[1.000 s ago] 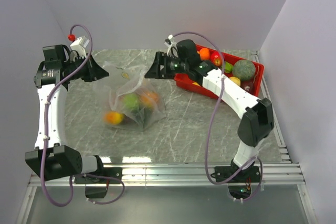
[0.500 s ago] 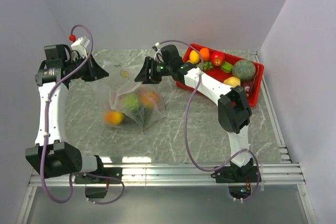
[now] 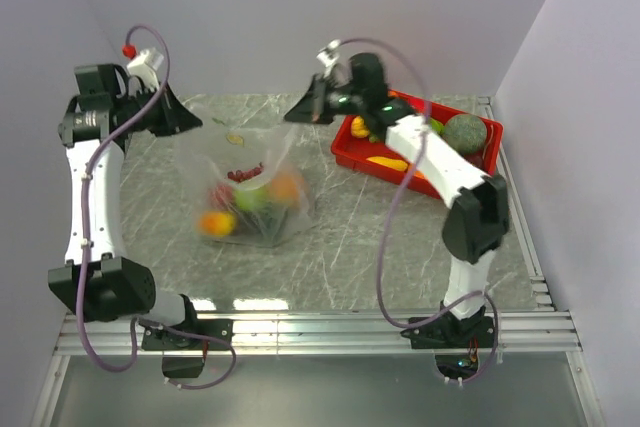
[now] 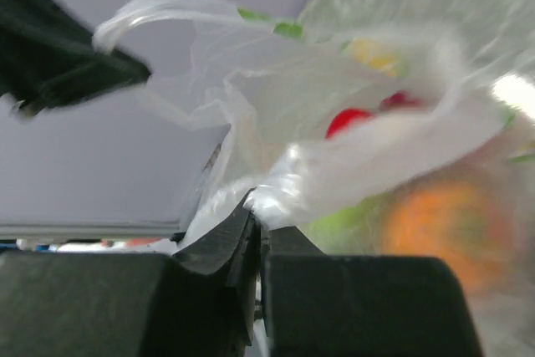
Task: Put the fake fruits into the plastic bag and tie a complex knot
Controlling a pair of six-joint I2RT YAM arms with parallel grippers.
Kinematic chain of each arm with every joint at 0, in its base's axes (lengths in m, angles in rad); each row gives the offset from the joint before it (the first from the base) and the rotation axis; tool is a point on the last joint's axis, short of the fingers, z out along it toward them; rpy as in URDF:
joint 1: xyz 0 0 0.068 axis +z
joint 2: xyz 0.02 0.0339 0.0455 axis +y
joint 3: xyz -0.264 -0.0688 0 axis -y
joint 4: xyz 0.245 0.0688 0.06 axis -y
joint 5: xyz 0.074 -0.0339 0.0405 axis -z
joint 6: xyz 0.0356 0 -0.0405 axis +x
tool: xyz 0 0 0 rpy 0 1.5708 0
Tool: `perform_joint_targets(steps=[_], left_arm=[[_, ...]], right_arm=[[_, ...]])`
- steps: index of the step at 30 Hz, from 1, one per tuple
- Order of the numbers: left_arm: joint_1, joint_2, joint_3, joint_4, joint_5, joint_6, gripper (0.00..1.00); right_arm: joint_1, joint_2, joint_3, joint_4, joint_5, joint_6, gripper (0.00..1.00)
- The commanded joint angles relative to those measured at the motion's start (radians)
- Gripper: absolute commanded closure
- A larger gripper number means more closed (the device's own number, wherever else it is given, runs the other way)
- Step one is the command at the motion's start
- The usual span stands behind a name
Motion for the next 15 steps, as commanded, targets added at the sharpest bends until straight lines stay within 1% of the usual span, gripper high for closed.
perform_joint_targets(steps=[1,2,4,5,7,9,10,11,15], left_arm=[[0.018,0.049,0.193,0.003,0.024,-0.029,1.0],[0.021,0.072,0.289,0.001,0.016,-0.03,1.0],[0.03,0.082,0.373,0.015,0.001,-0.045,1.0],[0.032,0.076,0.439,0.025,-0.005,-0.049,1.0],[0.03,0.053,0.484,0.077,-0.034,-0.07,1.0],[0.032,-0.007,0.485,0.133,-0.044,-0.081,1.0],[0.032,-0.033,0.467,0.186,-0.054,-0.087,1.0],[0.032,-0.081,0.418,0.209,-0.065,-0.095,1.0],[0.03,-0.15,0.327,0.231,-0.082,-0.084,1.0]], right_arm=[[-0.125,-0.224,0.042,-0.048,-0.044,-0.176,1.0],[-0.144,-0.263,0.06,-0.103,-0.048,-0.22,1.0],[-0.179,-0.308,0.098,-0.126,-0.068,-0.236,1.0],[-0.213,-0.355,0.108,-0.142,-0.067,-0.247,1.0],[-0.239,-0.406,0.119,-0.152,-0.046,-0.261,1.0],[-0.274,-0.465,0.126,-0.172,-0.013,-0.279,1.0],[-0.284,-0.48,0.131,-0.179,-0.004,-0.284,1.0],[-0.293,-0.504,0.128,-0.2,0.016,-0.31,1.0],[-0.296,-0.535,0.077,-0.255,0.024,-0.357,1.0]])
